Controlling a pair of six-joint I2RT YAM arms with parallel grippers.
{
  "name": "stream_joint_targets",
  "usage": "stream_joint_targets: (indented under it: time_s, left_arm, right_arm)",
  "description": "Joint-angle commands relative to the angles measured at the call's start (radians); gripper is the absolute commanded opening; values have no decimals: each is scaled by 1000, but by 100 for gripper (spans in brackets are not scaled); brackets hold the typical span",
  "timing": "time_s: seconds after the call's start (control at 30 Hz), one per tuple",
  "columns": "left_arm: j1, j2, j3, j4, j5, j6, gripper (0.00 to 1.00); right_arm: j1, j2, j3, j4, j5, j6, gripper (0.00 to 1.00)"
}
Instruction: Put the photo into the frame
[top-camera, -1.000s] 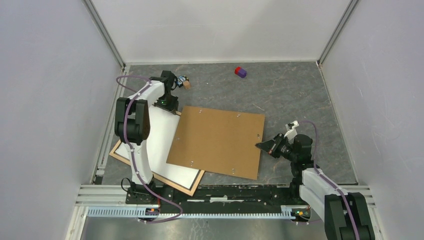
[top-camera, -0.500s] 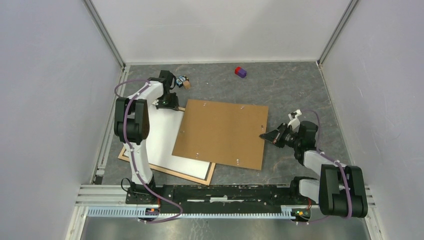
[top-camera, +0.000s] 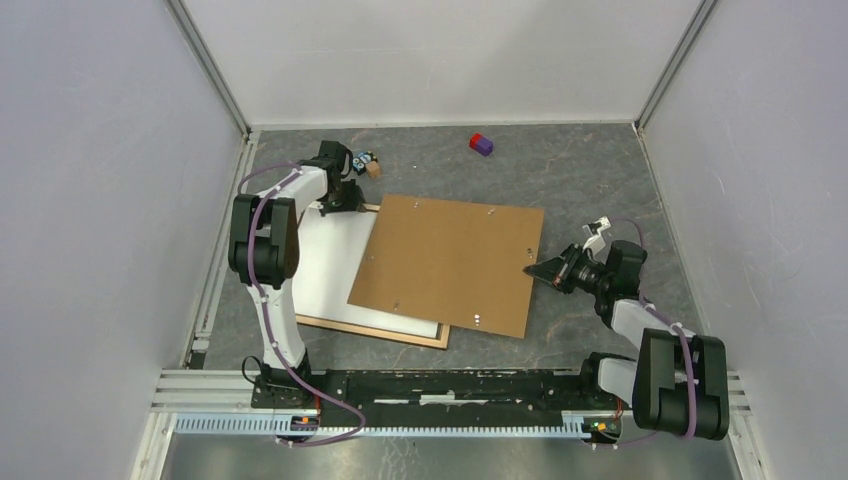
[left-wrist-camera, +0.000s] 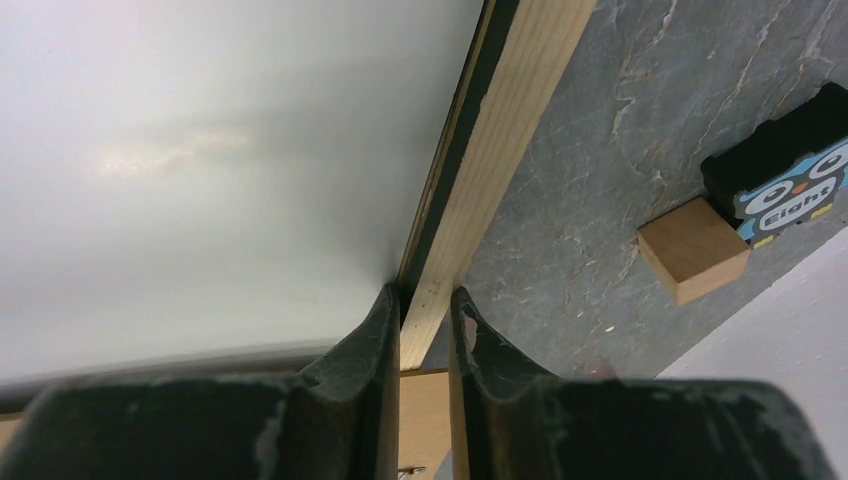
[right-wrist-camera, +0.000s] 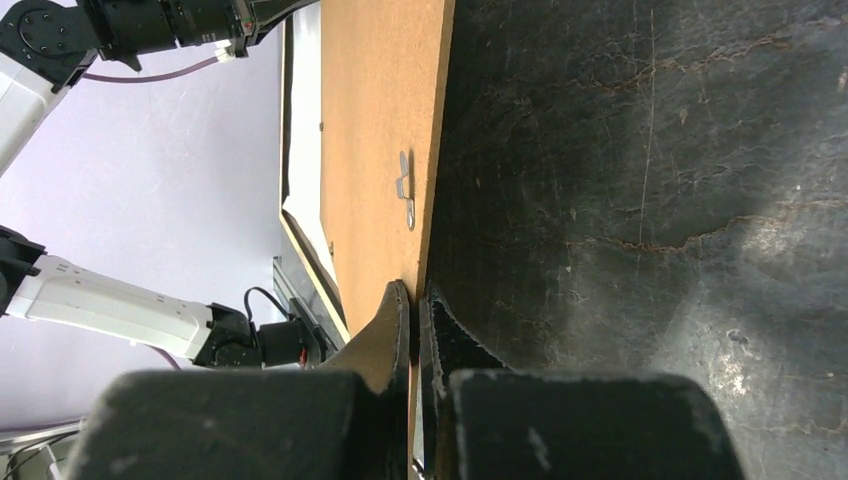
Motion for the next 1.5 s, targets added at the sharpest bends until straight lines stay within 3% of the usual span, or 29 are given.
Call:
stream_joint_targets:
  time_s: [0.0, 0.07, 0.23, 0.37, 0.43, 0.53, 0.6, 0.63, 0.77, 0.83, 0.97, 1.17, 1.47]
  left_arm:
    - [-14, 89, -50, 38, 15, -65, 25]
    - [-15, 70, -45, 38, 34, -30, 46]
    - [-18, -33, -18, -23, -17, 95, 80]
    - [-19, -130, 55, -102, -101, 305, 95]
    - [-15, -171, 84, -142, -189, 477, 100]
    - [6, -251, 28, -63, -292, 762, 100]
    - [46, -310, -63, 12, -286, 882, 100]
    - [128, -368, -187, 140, -180, 963, 100]
    - [321, -378, -286, 291, 69, 1037, 100]
    - [371, -341, -272, 330, 109, 1120, 100]
    - [395, -199, -142, 239, 148, 1249, 100]
    - [399, -135, -212, 291, 240, 1132, 100]
    - [432, -202, -320, 323, 212, 998, 100]
  right_arm:
    - [1, 75, -6, 140, -61, -34, 1]
    - [1, 114, 4, 148, -44, -63, 4]
    - [1, 208, 26, 175, -7, -86, 5]
    - [1, 274, 49, 205, -38, -74, 4]
    - [1, 289, 61, 190, -37, -86, 4]
    - [1, 284, 64, 170, -22, -107, 3]
    - [4, 287, 83, 116, -14, -151, 3]
    - [15, 287, 99, 78, -5, -178, 3]
    - [35, 290, 109, 59, -10, -194, 3]
    - [39, 290, 108, 61, -13, -193, 4]
    - [46, 282, 102, 62, -17, -195, 4]
    - [84, 291, 114, 63, -6, -194, 3]
    - [248, 373, 144, 245, -16, -12, 2]
